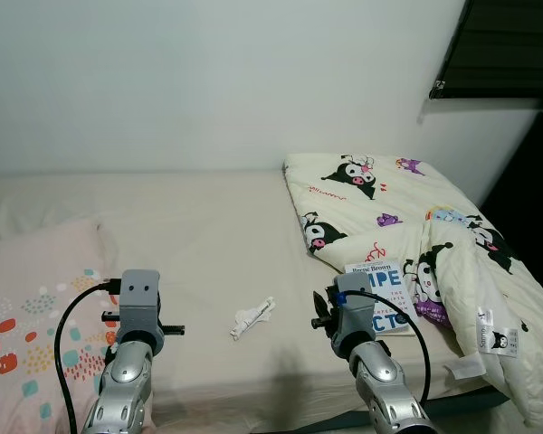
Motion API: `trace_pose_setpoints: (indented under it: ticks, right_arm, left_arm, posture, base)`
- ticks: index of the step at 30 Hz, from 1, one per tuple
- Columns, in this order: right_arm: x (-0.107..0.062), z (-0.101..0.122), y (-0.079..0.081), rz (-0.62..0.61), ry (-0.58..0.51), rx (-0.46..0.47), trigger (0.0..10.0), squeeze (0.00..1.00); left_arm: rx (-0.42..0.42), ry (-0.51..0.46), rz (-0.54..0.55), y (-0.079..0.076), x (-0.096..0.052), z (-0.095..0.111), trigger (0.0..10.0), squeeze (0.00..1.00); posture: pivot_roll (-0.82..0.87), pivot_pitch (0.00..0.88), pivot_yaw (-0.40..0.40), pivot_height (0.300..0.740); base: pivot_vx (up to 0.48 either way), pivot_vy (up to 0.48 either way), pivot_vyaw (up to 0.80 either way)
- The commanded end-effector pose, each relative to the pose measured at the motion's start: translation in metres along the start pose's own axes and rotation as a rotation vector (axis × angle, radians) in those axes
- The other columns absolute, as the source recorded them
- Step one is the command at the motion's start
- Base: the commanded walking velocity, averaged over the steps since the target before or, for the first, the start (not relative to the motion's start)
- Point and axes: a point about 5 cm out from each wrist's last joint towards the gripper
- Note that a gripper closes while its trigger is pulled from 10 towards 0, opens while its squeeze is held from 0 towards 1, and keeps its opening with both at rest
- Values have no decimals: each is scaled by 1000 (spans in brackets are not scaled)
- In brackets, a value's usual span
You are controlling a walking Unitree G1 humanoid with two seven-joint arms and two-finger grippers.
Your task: Clean up the room
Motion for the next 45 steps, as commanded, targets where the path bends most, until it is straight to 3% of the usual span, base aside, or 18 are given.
trace_pose_setpoints:
  ticks: [1, 13, 18, 30, 36, 40, 45]
  right_arm:
    - [-2, -4, -2, -8, 16, 29, 10000, 0]
    - [-3, 2, 1, 17, -17, 127, 10000, 0]
    - [-1, -4, -5, -38, 51, 36, 10000, 0]
    - [0, -7, -1, -2, 90, -31, 10000, 0]
    - [-1, -9, 3, 30, 98, -31, 10000, 0]
    - [-4, -10, 1, 30, 93, 57, 10000, 0]
    - [-4, -10, 0, 31, 95, -2, 10000, 0]
  left_arm:
    - [5, 3, -2, -2, -2, -2, 10000, 0]
    - [5, 4, -4, -4, -1, 0, 10000, 0]
    - [3, 8, -10, -6, -1, -1, 10000, 0]
    - [-1, 15, 12, -3, -1, -3, 10000, 0]
    - [0, 15, -1, -6, 1, -2, 10000, 0]
    - [-1, 10, -6, -9, 2, 1, 10000, 0]
    - [-2, 16, 0, -8, 0, -2, 10000, 0]
  posture:
    - [24, 0, -55, 740]
    - [16, 0, -50, 740]
    - [9, 0, -52, 740]
    - [20, 0, -68, 740]
    - [7, 0, -58, 740]
    - [7, 0, -61, 740]
    - [4, 0, -62, 740]
  base:
    - [0, 0, 0]
    - [0, 0, 0]
    - [0, 0, 0]
    - [0, 0, 0]
    - [0, 0, 0]
    - [0, 0, 0]
    - [0, 0, 0]
Point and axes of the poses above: a point about 5 cm out from each wrist's last joint towards the gripper, its own x axis pointing out of the wrist towards the gripper, its own z axis along the axis of the wrist's last joint, y = z × x, and after that the axes turned 15 degrees about x, right-handed
